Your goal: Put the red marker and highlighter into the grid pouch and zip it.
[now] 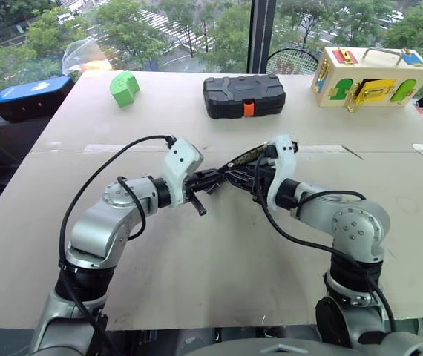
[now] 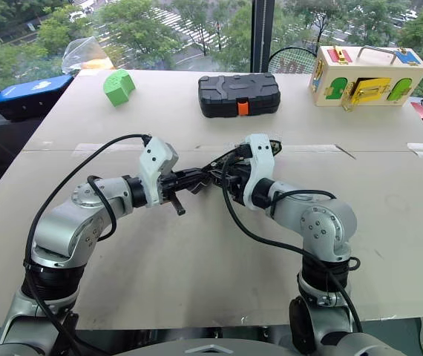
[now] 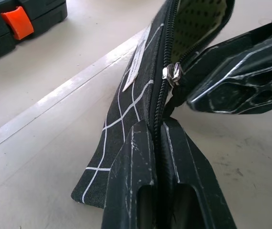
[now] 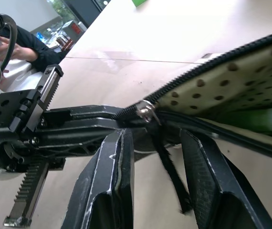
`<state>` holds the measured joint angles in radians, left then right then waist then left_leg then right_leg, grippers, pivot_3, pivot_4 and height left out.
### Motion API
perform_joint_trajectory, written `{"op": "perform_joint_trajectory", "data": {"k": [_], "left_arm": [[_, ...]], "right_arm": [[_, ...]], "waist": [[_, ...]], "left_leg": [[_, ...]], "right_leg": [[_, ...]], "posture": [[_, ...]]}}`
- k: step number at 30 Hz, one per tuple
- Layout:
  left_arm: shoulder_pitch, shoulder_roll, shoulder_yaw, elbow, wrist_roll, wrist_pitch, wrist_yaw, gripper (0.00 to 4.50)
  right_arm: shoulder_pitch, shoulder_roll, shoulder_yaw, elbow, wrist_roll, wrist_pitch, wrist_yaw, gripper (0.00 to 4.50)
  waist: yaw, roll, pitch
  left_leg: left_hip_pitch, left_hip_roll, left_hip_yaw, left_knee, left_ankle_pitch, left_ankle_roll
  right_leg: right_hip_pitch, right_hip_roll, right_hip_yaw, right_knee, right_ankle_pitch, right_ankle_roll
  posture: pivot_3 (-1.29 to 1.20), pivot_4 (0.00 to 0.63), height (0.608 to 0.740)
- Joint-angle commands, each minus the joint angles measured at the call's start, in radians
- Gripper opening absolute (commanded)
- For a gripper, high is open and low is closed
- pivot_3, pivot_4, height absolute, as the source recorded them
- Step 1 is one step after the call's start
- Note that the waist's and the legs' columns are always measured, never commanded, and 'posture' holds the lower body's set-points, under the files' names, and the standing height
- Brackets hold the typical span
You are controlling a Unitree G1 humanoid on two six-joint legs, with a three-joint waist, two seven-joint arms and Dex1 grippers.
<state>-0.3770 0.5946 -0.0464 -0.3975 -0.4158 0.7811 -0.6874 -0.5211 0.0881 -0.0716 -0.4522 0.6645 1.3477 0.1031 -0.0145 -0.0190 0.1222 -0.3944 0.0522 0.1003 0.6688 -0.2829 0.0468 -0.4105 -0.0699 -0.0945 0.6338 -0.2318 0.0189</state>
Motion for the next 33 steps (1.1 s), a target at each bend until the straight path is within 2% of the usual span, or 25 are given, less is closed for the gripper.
{"op": "perform_joint_trajectory", "data": {"k": [1, 6, 11, 17, 25, 30, 33], "left_arm": [[0.004, 0.003, 0.002, -0.042, -0.005, -0.004, 0.008, 0.0], [0.009, 0.007, -0.004, -0.048, -0.003, -0.009, 0.006, 0.0], [0.02, 0.01, -0.007, -0.057, -0.002, -0.013, 0.006, 0.0], [0.026, 0.021, -0.004, -0.046, 0.009, -0.025, 0.007, 0.0], [0.025, 0.036, -0.007, -0.005, 0.065, -0.053, 0.033, 0.0], [0.024, 0.04, -0.011, 0.023, 0.097, -0.088, 0.036, 0.0], [0.034, 0.057, -0.03, 0.043, 0.143, -0.15, 0.034, 0.0]], "right_arm": [[-0.029, 0.017, 0.019, 0.001, -0.007, -0.045, -0.008, 1.49], [-0.035, 0.033, 0.019, 0.025, -0.017, -0.07, -0.025, 1.49], [-0.029, 0.042, 0.013, 0.03, -0.023, -0.079, -0.039, 0.02], [-0.016, 0.037, -0.016, -0.007, -0.007, -0.057, -0.053, 0.02], [-0.038, -0.037, -0.159, -0.117, 0.014, 0.06, -0.119, 0.02], [-0.077, -0.169, -0.238, -0.148, -0.024, 0.143, -0.134, 0.02], [-0.075, -0.303, -0.261, -0.118, -0.078, 0.137, -0.134, 0.02]], "waist": [[0.0, 0.0, 0.0], [0.0, 0.0, 0.0], [0.0, 0.0, 0.0], [0.0, 0.0, 0.0], [0.001, 0.0, 0.0], [0.001, 0.002, 0.001], [0.001, 0.002, 0.001]], "left_leg": [[0.0, 0.0, 0.0, 0.0, 0.0, 0.0], [0.0, 0.0, 0.0, 0.0, 0.0, 0.0], [0.0, 0.0, 0.0, 0.0, 0.0, 0.0], [0.0, 0.0, 0.0, 0.0, 0.0, 0.0], [-0.001, 0.0, 0.0, 0.0, 0.0, 0.0], [0.0, 0.0, 0.0, 0.0, 0.0, 0.0], [0.0, 0.0, 0.0, 0.0, 0.0, 0.0]], "right_leg": [[0.0, 0.0, 0.0, 0.0, 0.0, 0.0], [0.0, 0.0, 0.0, 0.0, 0.0, 0.0], [0.0, 0.0, 0.0, 0.0, 0.0, 0.0], [0.0, 0.0, 0.0, 0.0, 0.0, 0.0], [0.0, 0.0, 0.0, -0.001, 0.0, 0.0], [0.0, 0.0, 0.0, -0.001, 0.0, 0.0], [0.0, 0.0, 0.0, -0.001, 0.0, 0.0]], "posture": [[0.0, 0.15, 0.74], [0.0, 0.15, 0.74], [0.0, 0.15, 0.74], [0.0, 0.15, 0.74], [0.0, 0.15, 0.74], [0.0, 0.15, 0.74], [0.0, 0.15, 0.74]]}}
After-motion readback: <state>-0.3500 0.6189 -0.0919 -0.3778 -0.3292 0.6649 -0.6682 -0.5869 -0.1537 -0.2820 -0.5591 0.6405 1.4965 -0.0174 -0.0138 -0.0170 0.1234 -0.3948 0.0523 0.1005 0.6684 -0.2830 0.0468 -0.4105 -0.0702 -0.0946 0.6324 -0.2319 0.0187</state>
